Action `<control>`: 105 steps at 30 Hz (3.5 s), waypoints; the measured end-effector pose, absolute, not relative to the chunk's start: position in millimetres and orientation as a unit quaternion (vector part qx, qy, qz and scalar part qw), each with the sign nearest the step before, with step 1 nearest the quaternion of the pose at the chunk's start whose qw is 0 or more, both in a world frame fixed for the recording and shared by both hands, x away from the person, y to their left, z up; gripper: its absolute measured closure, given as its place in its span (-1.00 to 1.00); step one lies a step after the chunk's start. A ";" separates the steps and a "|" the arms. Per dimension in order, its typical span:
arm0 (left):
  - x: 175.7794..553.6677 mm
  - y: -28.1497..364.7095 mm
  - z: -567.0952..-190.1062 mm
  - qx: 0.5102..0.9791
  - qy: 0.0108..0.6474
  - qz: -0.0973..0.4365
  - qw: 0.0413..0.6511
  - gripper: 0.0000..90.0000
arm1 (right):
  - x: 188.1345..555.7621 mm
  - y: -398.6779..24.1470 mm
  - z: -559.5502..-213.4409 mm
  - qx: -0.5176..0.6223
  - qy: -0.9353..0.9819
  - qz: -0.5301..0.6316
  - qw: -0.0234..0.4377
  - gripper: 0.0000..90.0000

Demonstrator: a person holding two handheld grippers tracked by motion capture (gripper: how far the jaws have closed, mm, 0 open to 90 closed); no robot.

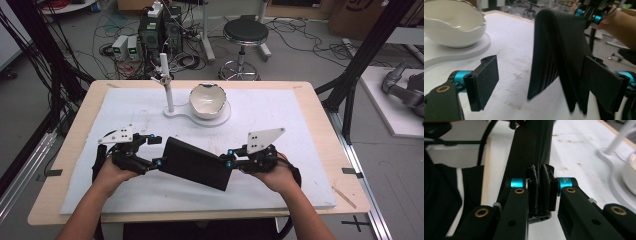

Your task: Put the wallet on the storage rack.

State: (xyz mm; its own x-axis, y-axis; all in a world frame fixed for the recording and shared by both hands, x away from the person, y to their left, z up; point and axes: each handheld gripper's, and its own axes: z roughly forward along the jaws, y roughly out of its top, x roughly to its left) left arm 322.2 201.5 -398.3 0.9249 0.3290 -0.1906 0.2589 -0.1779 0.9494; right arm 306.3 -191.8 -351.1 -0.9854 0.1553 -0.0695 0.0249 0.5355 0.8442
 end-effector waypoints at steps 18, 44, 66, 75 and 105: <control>307.5 188.6 -378.6 0.807 0.107 0.005 0.581 0.70 | 314.2 -195.2 -364.4 0.080 0.848 0.521 0.061 0.72; 348.0 179.8 -264.6 0.851 0.138 0.131 0.490 0.70 | 315.8 -263.8 -379.3 0.273 0.786 0.535 0.146 -0.37; 446.7 123.6 -220.2 0.894 0.192 0.170 0.368 0.70 | 323.1 -271.4 -389.8 0.292 0.778 0.541 0.128 -0.43; 473.6 101.6 -249.9 0.907 0.214 0.159 0.326 0.70 | 324.7 -273.2 -391.2 0.293 0.778 0.543 0.123 -0.43; 463.8 86.1 -243.7 0.871 0.227 0.253 0.355 0.27 | 324.6 -271.7 -394.2 0.291 0.780 0.541 0.120 -0.43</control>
